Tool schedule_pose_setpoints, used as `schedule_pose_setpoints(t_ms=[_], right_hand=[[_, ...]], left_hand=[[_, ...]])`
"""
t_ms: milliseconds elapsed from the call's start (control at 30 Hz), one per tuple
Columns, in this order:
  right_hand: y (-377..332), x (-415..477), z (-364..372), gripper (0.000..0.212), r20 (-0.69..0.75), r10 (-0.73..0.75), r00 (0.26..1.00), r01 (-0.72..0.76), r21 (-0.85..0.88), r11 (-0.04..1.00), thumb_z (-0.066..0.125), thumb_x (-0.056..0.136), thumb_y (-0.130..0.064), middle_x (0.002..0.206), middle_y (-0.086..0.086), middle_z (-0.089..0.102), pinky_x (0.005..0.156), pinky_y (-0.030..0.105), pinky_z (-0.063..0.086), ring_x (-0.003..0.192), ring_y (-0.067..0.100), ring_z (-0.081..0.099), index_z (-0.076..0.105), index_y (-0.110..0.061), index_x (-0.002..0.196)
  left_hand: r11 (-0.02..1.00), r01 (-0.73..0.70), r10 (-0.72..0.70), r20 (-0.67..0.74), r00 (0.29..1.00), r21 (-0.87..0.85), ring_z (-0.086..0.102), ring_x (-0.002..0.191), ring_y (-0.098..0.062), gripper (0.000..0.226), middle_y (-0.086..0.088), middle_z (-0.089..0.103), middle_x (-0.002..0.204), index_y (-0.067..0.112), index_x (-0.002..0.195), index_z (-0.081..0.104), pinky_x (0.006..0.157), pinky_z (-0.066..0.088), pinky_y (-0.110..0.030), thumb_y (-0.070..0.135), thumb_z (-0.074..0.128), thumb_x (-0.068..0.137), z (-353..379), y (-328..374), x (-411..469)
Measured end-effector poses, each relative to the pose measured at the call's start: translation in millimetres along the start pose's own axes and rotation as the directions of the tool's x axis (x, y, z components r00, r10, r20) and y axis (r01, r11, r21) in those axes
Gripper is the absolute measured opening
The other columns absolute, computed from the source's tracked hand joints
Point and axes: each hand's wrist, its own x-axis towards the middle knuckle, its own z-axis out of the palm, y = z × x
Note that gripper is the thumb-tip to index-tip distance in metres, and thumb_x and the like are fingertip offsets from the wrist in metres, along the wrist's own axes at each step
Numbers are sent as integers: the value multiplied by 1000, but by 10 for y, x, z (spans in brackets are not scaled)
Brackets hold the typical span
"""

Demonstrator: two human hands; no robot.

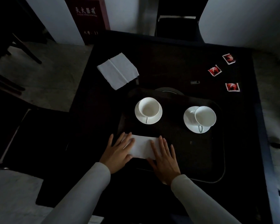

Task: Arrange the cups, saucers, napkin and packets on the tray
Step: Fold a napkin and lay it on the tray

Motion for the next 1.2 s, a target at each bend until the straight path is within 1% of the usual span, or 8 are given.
schedule_pose_setpoints(t_ms=[133, 233, 300, 400, 567, 800, 1067, 1200], right_hand=[[21, 21, -122, 79, -54, 19, 998, -9, 189, 982, 10, 94, -74, 170, 5, -10, 126, 41, -4, 157, 22, -9, 2, -32, 161], [34, 27, -321, 63, -232, 95, 968, -14, 329, 944, 41, 102, -55, 164, 12, 31, 125, 47, 23, 151, 29, 30, 38, -19, 154], [52, 98, -505, 50, -337, 136, 932, 13, 405, 914, 59, 100, -36, 146, 13, 54, 111, 49, 44, 135, 31, 52, 53, -12, 144], [102, 255, -840, 39, -461, 158, 873, 62, 426, 903, 68, 95, -20, 124, 12, 66, 92, 46, 56, 110, 29, 67, 63, -8, 132], [163, 670, -1412, 31, -566, 158, 809, 111, 412, 905, 69, 94, -13, 110, 15, 70, 82, 44, 59, 95, 28, 71, 67, -5, 125], [-11, 1646, -2019, 21, -568, 150, 809, 75, 352, 933, 69, 94, -21, 97, 7, 74, 75, 19, 42, 85, 21, 69, 72, -11, 112], [-413, 2640, -2135, 25, -410, 172, 896, -2, 382, 924, 70, 90, -29, 99, 3, 76, 81, 25, 48, 94, 21, 71, 73, -15, 112], [-526, 3102, -2061, 49, -284, 279, 917, -137, 434, 890, 69, 90, -36, 117, 9, 72, 92, 33, 49, 113, 29, 66, 61, -11, 131]], left_hand=[[1000, -9, 9, -34, 999, -23, -3, 157, -18, 73, 2, 3, 171, 21, 161, 19, 123, -3, -57, 54, 39, 100, -109, -69, 4], [997, 30, -35, -83, 996, -65, -1, 157, -16, 68, 3, 5, 171, 22, 160, 21, 124, -1, -54, 54, 38, 102, -257, -177, 28], [993, 41, -55, -130, 990, -108, 3, 157, -18, 65, 2, 11, 170, 22, 159, 26, 124, 1, -52, 52, 38, 102, -412, -304, 93], [987, 55, -86, -210, 974, -152, 15, 156, -24, 71, -3, 23, 168, 18, 155, 37, 123, 10, -55, 58, 29, 97, -712, -530, 240], [983, 60, -106, -274, 956, -172, 27, 152, -31, 77, -9, 32, 164, 14, 150, 47, 121, 19, -57, 59, 25, 91, -1179, -970, 572], [989, 55, -102, -374, 922, -134, 48, 138, -37, 52, -17, 46, 154, 8, 141, 56, 110, 37, -57, 36, 57, 97, -1696, -1624, 1296], [971, -44, -37, -328, 944, -236, 55, 130, -32, 40, -11, 57, 144, 10, 132, 64, 102, 45, -41, 25, 65, 96, -2007, -2129, 2154], [926, 61, -207, -365, 908, -373, 59, 122, -31, 42, -12, 62, 135, 11, 131, 64, 101, 49, -42, 30, 67, 94, -2094, -2302, 2620]])
